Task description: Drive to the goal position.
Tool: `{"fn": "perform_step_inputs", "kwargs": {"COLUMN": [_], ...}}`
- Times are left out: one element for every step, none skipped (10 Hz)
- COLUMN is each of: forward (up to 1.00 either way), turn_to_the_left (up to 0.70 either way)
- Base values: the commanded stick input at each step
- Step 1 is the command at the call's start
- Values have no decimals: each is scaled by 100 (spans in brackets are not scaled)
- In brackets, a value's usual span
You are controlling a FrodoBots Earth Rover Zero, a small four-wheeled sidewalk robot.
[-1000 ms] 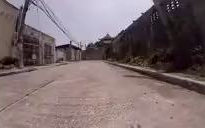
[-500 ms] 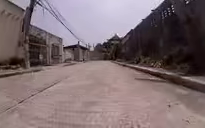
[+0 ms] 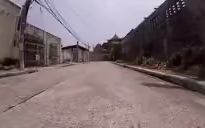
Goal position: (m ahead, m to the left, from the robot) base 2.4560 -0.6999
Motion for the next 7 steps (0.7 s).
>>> {"fn": "perform_step_inputs", "kwargs": {"forward": [100,100,100,100,100,100,100], "turn_to_the_left": [0,0,0,0,0,0,0]}}
